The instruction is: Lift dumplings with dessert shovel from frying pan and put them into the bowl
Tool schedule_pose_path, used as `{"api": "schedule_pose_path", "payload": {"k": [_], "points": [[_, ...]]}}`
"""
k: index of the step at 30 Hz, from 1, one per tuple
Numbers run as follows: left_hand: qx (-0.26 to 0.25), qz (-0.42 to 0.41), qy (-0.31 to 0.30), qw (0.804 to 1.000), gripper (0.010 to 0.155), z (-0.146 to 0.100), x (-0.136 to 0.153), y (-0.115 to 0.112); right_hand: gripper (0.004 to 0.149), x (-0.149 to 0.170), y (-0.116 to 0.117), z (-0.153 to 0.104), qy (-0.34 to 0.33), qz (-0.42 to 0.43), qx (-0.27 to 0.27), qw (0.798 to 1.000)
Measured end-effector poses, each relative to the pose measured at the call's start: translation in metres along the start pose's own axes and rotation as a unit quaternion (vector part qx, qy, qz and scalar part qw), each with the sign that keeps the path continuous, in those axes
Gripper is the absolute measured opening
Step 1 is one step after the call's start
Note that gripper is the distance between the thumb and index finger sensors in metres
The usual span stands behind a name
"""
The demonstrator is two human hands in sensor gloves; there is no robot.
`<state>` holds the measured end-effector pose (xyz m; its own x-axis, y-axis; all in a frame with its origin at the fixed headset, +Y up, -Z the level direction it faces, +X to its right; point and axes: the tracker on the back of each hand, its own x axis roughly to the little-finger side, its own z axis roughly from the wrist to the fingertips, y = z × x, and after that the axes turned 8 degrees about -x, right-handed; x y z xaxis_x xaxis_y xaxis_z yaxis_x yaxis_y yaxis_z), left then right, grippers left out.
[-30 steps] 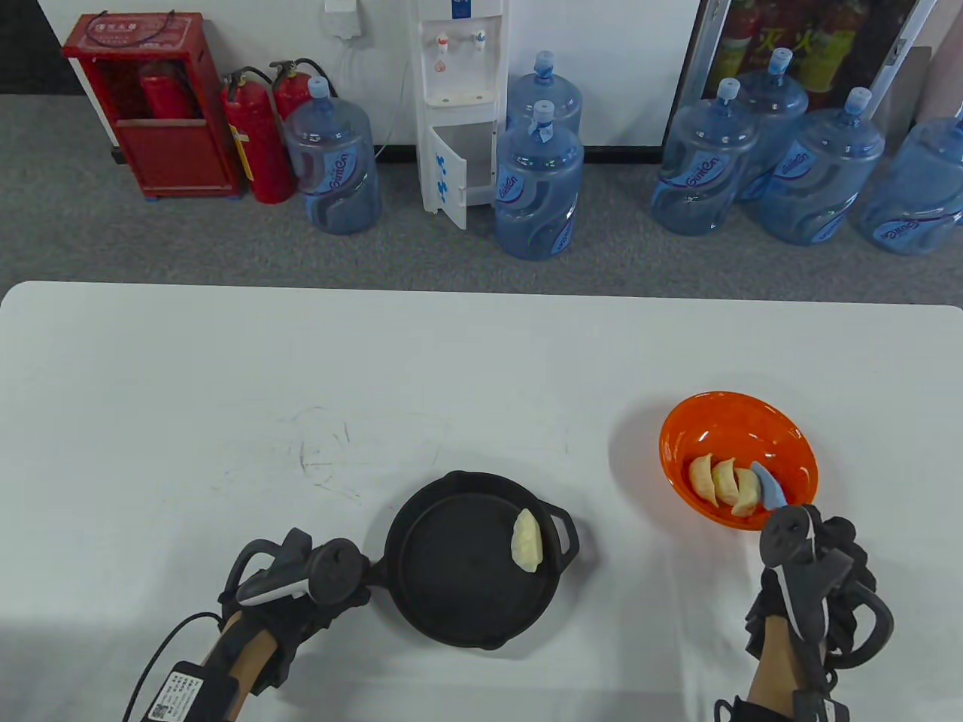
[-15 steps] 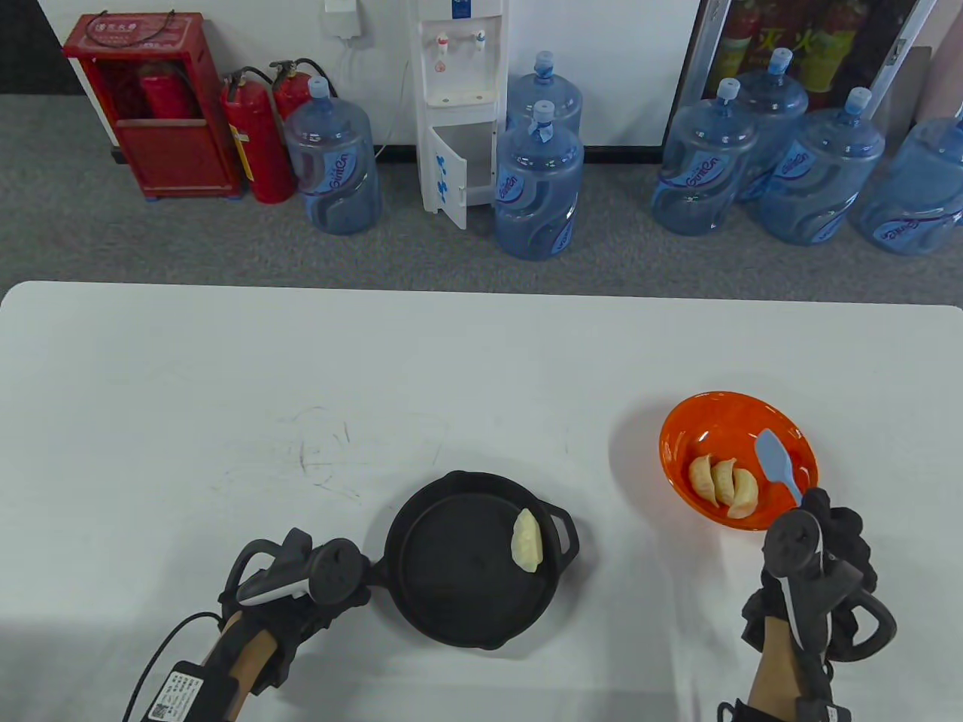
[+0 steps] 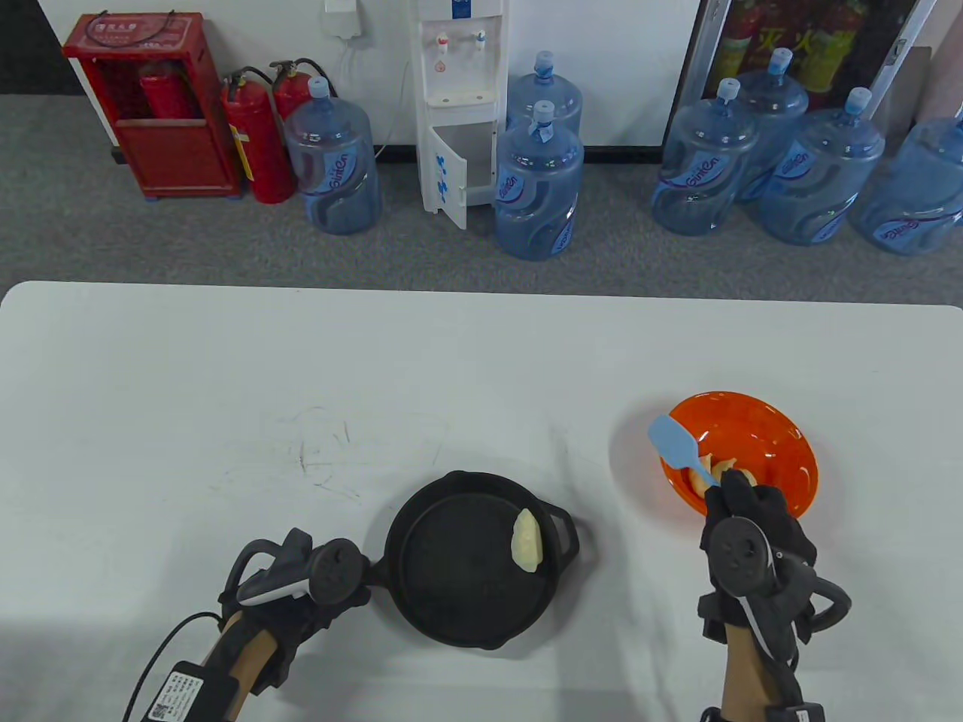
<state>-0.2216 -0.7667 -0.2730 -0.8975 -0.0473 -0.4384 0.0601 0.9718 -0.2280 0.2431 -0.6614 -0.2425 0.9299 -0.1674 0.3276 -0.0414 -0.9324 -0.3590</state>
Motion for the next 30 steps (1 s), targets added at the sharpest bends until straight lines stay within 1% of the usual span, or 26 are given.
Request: {"api": "schedule_pose_path", "payload": {"k": [9, 11, 14, 16, 18, 23, 30], "points": [[0.000, 0.000, 0.000, 1.000, 0.053, 0.000, 0.000, 0.000, 0.039, -0.031, 0.002, -0.010, -0.093, -0.017, -0.024, 0.995], [0.001, 0.000, 0.000, 1.000, 0.053, 0.000, 0.000, 0.000, 0.039, -0.039, 0.004, -0.013, -0.120, -0.027, -0.032, 0.992], [0.001, 0.000, 0.000, 1.000, 0.053, 0.000, 0.000, 0.000, 0.039, -0.049, 0.006, -0.018, -0.162, -0.046, -0.026, 0.985], [0.001, 0.000, 0.000, 1.000, 0.053, 0.000, 0.000, 0.000, 0.038, -0.056, 0.008, -0.022, -0.188, -0.057, -0.036, 0.980], [0.002, 0.000, 0.000, 1.000, 0.053, 0.000, 0.000, 0.000, 0.039, -0.062, 0.008, -0.025, -0.202, -0.058, -0.045, 0.977], [0.003, 0.000, 0.000, 1.000, 0.054, 0.000, 0.000, 0.000, 0.038, -0.076, 0.006, -0.033, -0.231, -0.084, -0.048, 0.968], [0.003, 0.000, 0.000, 1.000, 0.053, 0.000, 0.000, 0.000, 0.038, -0.093, 0.010, -0.044, -0.258, -0.150, -0.053, 0.953]]}}
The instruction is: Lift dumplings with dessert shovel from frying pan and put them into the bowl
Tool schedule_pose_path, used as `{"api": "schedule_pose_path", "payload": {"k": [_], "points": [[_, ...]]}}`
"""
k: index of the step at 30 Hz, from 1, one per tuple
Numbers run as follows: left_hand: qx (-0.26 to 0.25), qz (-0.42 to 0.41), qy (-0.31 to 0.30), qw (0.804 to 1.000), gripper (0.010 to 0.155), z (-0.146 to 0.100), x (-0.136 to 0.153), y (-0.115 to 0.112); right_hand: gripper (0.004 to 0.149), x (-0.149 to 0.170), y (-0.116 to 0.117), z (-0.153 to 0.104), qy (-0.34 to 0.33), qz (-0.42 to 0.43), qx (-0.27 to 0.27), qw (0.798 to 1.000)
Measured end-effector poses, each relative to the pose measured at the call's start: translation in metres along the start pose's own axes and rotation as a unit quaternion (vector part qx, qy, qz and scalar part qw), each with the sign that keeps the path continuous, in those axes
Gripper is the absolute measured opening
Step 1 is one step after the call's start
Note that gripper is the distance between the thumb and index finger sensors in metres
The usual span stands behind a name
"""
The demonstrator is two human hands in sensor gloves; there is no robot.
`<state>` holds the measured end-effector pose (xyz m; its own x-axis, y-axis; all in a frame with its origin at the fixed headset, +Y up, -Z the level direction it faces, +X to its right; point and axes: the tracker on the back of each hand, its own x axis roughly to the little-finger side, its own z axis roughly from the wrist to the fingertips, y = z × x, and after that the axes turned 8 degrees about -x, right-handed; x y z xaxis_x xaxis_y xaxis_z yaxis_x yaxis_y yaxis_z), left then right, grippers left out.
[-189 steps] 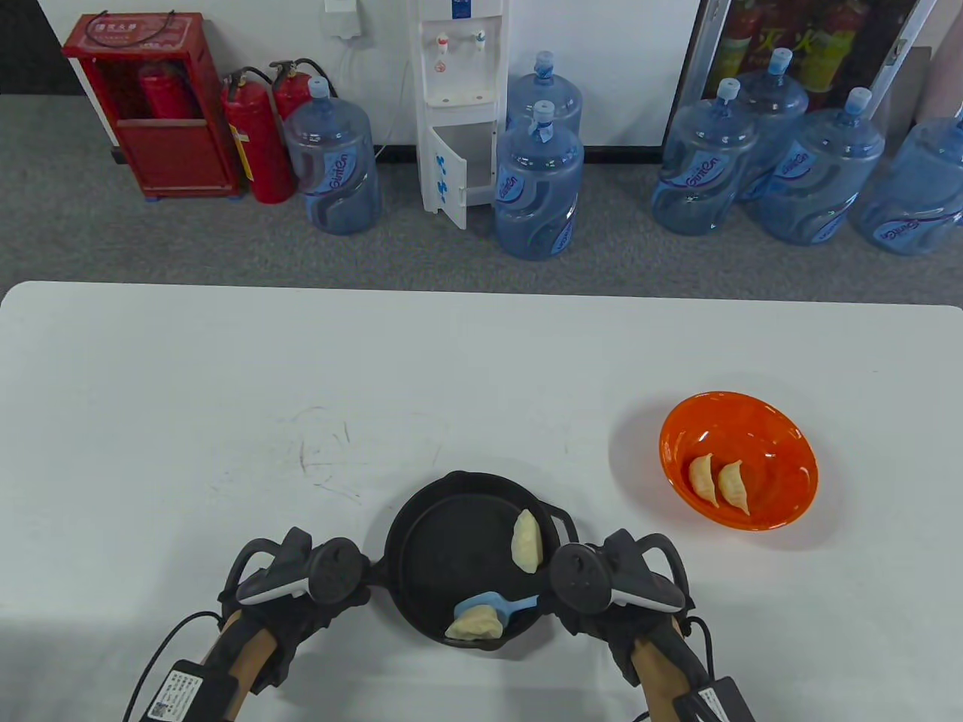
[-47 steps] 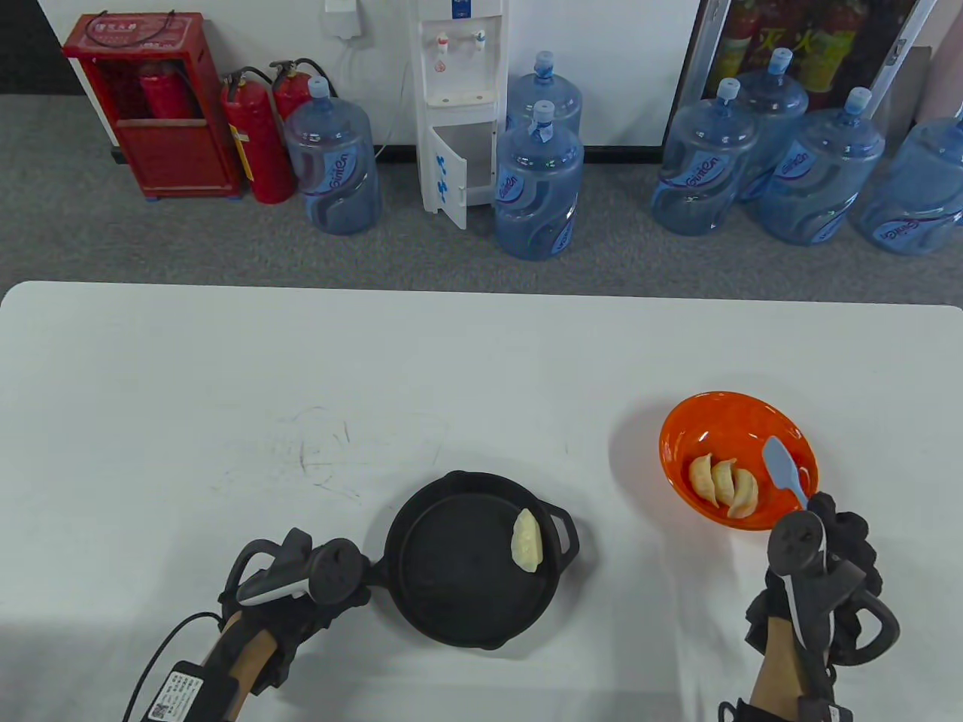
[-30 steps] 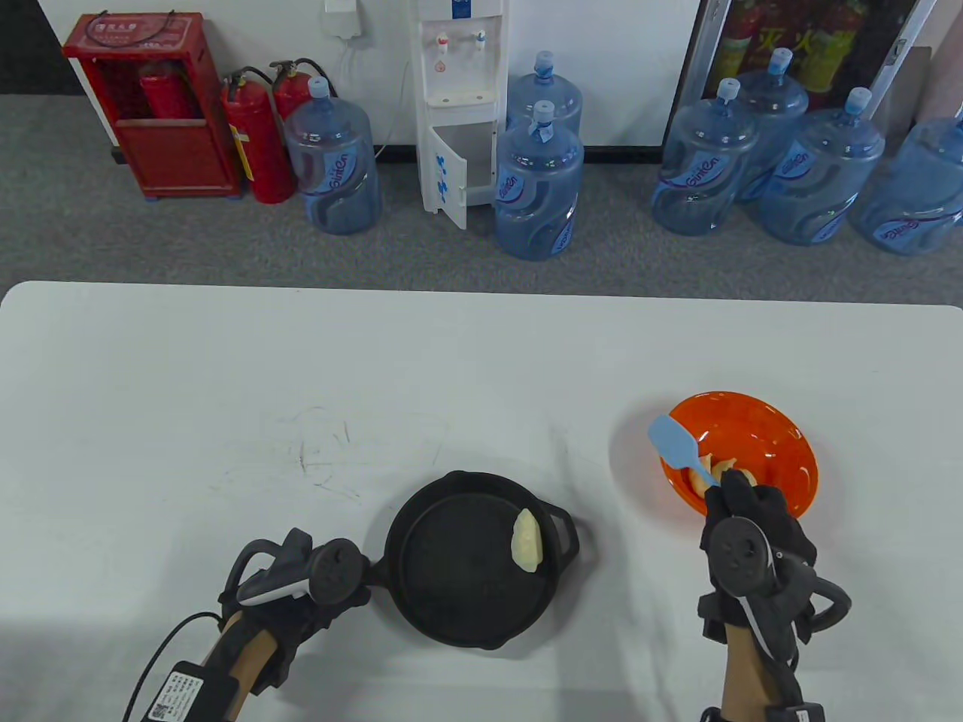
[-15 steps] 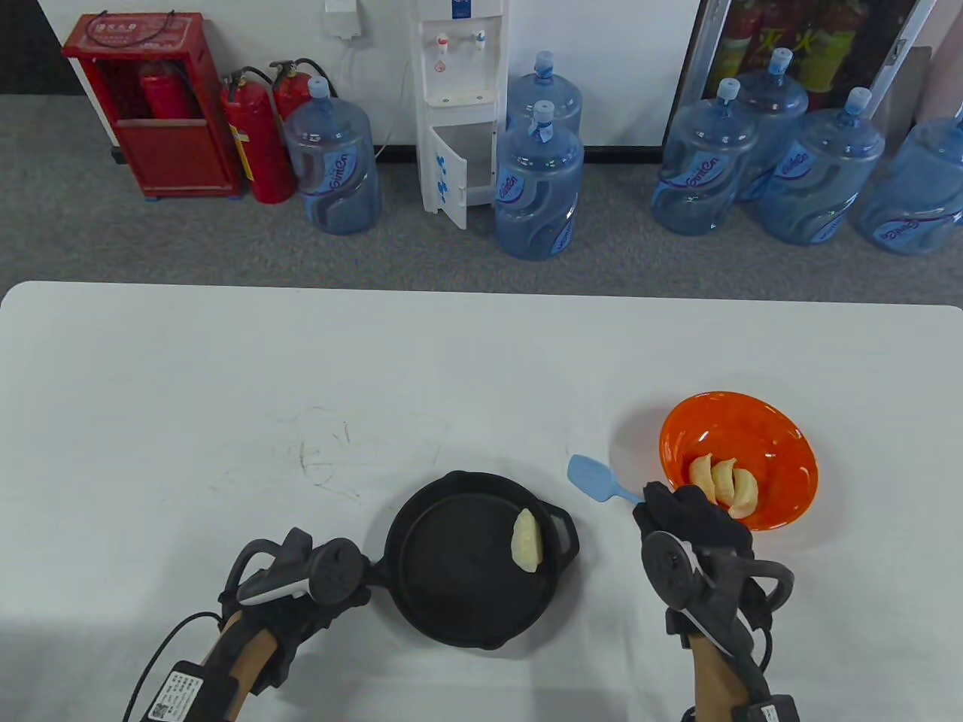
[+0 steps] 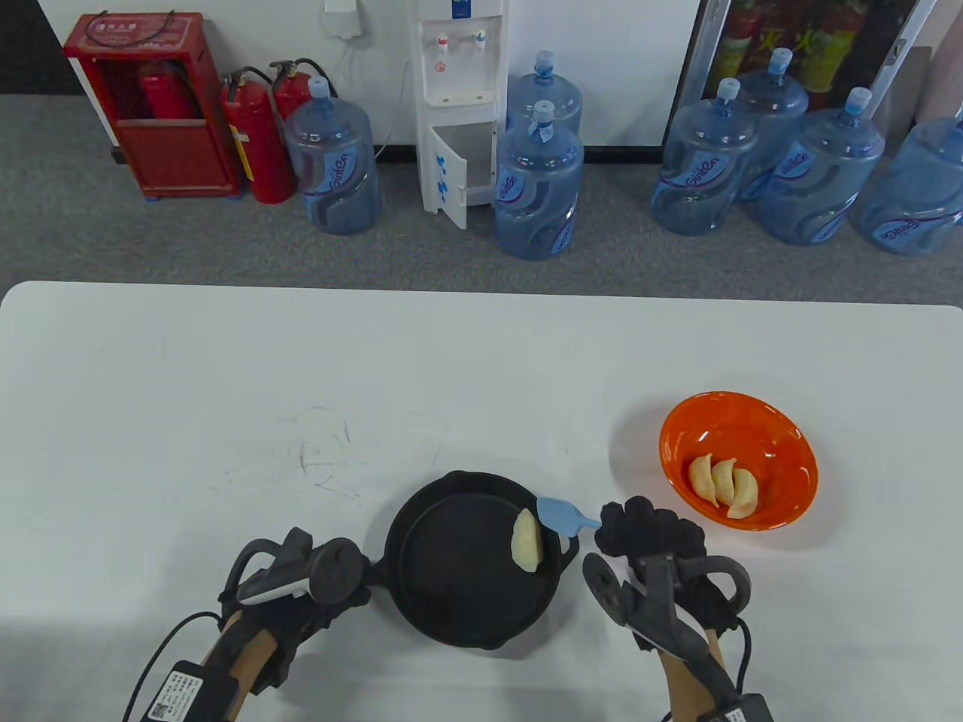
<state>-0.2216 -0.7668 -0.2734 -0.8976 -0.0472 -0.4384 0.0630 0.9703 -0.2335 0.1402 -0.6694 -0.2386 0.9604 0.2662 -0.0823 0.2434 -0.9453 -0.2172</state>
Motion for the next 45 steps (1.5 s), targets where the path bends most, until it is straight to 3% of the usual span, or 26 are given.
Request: {"api": "schedule_pose_path", "payload": {"k": [19, 45], "points": [[0.000, 0.001, -0.001, 1.000, 0.053, 0.000, 0.000, 0.000, 0.038, -0.004, 0.017, 0.006, -0.058, 0.050, -0.047, 0.996], [0.001, -0.001, 0.001, 1.000, 0.053, 0.000, 0.000, 0.000, 0.036, -0.002, 0.032, 0.009, -0.147, 0.159, -0.118, 0.969]]}}
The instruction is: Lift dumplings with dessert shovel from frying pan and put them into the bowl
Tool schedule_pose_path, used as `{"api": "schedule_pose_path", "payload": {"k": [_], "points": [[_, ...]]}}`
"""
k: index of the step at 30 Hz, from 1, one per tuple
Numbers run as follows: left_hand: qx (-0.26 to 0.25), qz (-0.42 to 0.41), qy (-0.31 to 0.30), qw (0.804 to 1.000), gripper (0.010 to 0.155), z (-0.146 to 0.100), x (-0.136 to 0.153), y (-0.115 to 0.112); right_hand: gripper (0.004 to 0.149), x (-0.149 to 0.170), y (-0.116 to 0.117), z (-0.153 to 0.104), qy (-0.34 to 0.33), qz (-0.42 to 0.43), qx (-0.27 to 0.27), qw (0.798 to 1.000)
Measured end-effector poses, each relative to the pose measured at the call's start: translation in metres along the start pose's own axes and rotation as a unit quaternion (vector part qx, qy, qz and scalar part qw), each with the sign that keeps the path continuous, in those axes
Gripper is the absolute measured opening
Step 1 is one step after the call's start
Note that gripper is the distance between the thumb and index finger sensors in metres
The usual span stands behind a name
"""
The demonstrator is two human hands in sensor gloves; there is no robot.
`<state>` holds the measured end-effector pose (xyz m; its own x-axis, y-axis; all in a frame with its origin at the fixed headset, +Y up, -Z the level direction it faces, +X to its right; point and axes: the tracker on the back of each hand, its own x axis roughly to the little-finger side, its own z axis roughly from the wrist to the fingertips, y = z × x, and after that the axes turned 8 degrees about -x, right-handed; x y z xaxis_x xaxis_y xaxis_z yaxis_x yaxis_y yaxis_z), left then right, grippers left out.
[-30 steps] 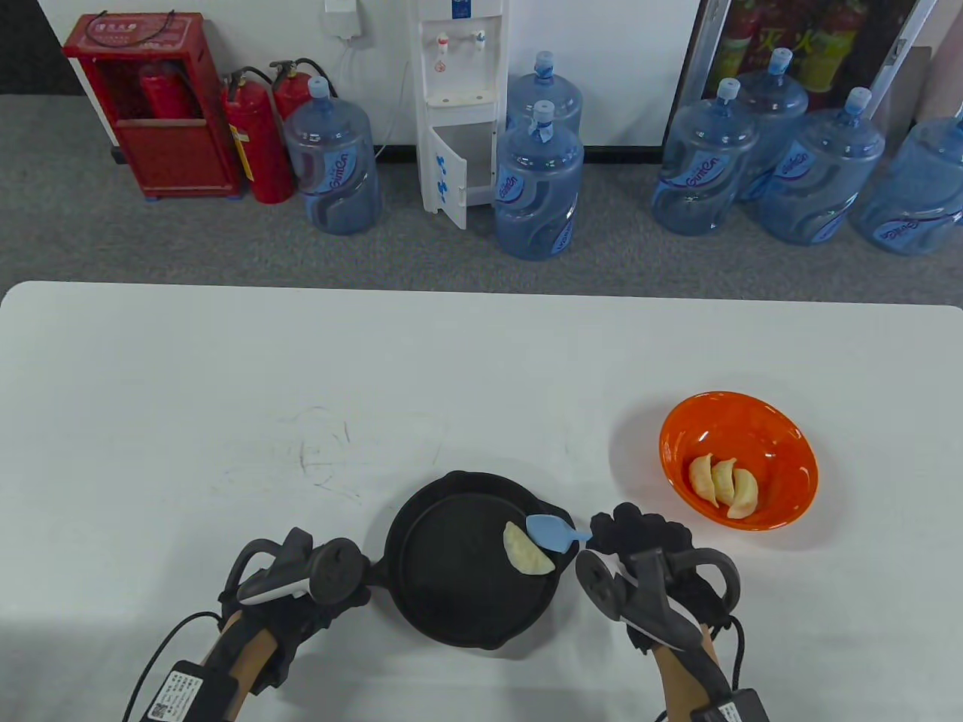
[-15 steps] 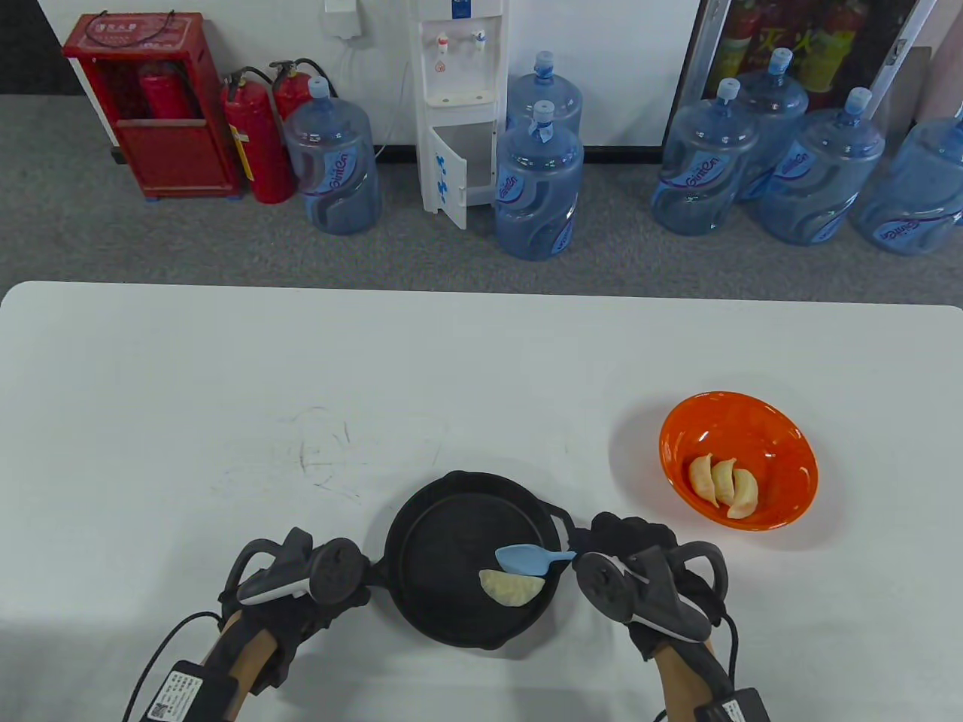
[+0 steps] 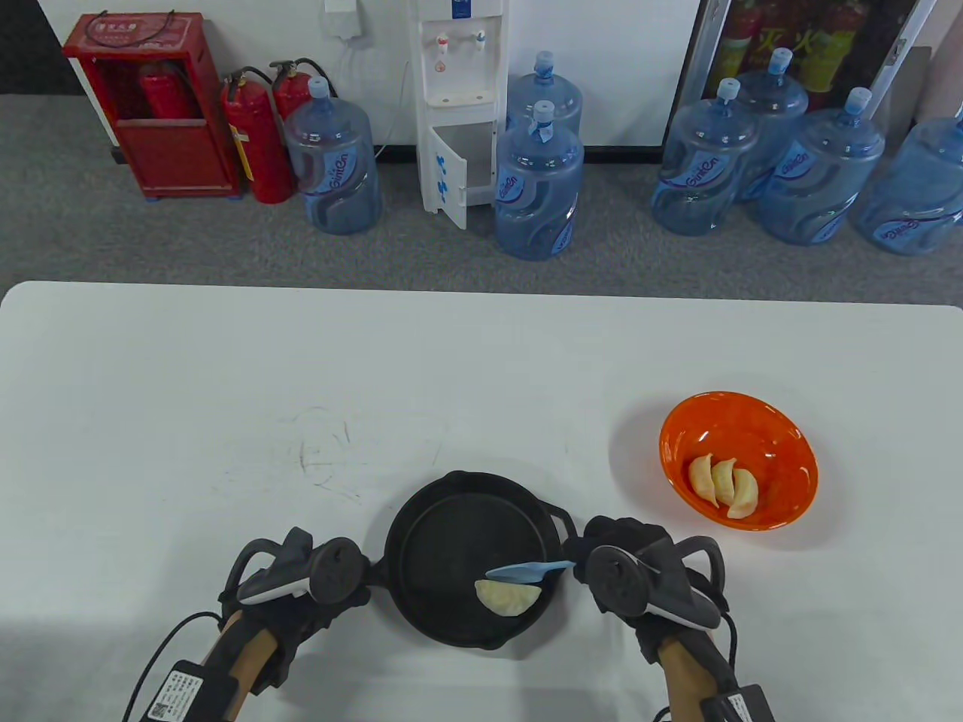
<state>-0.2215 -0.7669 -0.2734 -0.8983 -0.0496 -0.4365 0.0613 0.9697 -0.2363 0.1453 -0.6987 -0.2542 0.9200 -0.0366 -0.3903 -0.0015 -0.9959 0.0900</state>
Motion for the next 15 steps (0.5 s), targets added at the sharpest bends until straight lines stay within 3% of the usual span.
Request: {"api": "schedule_pose_path", "payload": {"k": [15], "points": [[0.000, 0.002, 0.003, 1.000, 0.053, 0.001, 0.000, 0.000, 0.036, -0.013, 0.007, 0.008, -0.051, 0.039, -0.049, 0.997]]}}
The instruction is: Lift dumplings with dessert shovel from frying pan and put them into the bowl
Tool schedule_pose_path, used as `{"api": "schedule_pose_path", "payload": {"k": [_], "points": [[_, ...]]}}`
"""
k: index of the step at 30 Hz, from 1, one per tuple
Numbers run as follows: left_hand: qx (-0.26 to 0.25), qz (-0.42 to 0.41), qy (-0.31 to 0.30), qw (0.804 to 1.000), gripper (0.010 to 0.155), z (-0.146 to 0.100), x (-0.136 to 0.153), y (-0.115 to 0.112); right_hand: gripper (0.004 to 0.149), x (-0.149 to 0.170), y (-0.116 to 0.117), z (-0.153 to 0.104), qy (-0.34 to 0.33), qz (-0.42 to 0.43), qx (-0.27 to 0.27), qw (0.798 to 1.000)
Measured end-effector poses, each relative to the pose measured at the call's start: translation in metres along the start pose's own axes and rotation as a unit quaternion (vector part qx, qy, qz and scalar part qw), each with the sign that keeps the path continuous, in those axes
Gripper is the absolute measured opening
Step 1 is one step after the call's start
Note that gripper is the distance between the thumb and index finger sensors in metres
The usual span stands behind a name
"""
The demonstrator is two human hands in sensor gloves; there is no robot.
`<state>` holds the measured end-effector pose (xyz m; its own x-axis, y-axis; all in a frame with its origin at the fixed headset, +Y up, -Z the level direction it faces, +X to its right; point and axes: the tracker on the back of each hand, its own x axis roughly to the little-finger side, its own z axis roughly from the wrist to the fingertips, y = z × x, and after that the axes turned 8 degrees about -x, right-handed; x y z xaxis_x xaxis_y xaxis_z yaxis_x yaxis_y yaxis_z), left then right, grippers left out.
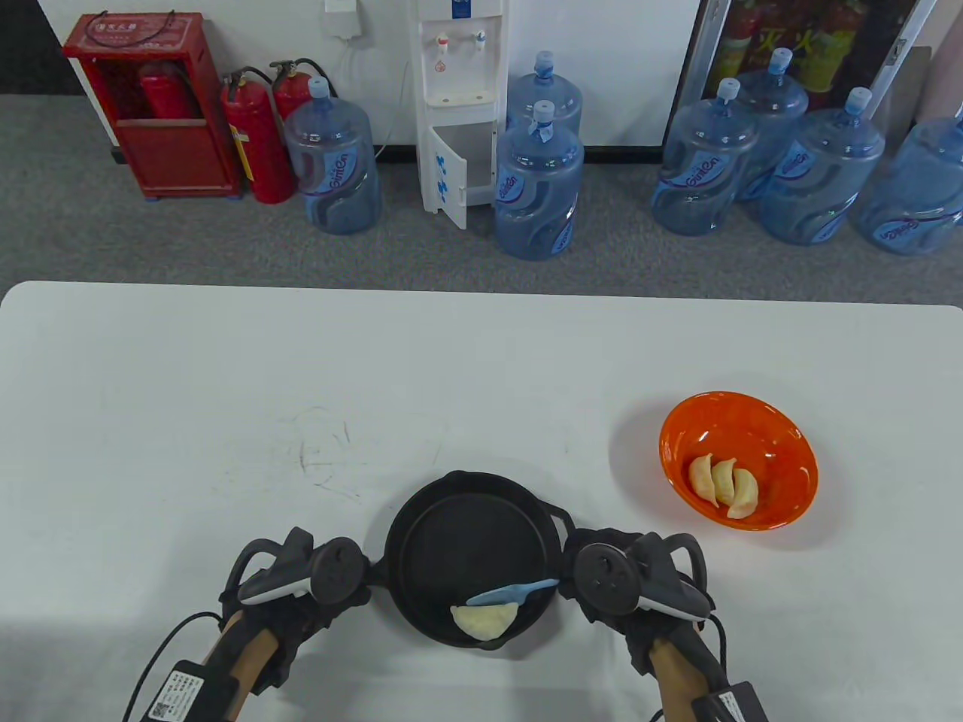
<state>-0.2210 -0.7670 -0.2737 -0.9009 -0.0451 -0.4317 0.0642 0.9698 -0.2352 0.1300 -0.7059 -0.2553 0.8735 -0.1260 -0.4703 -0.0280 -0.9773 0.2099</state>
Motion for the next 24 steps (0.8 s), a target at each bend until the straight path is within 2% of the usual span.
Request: {"api": "schedule_pose_path", "payload": {"k": [12, 24], "points": [[0.000, 0.000, -0.001, 1.000, 0.053, 0.000, 0.000, 0.000, 0.039, -0.011, 0.022, 0.016, -0.029, 0.056, -0.056, 0.996], [0.001, 0.000, -0.002, 1.000, 0.053, 0.000, 0.000, 0.000, 0.041, -0.004, 0.025, 0.021, -0.022, 0.131, -0.076, 0.988]]}}
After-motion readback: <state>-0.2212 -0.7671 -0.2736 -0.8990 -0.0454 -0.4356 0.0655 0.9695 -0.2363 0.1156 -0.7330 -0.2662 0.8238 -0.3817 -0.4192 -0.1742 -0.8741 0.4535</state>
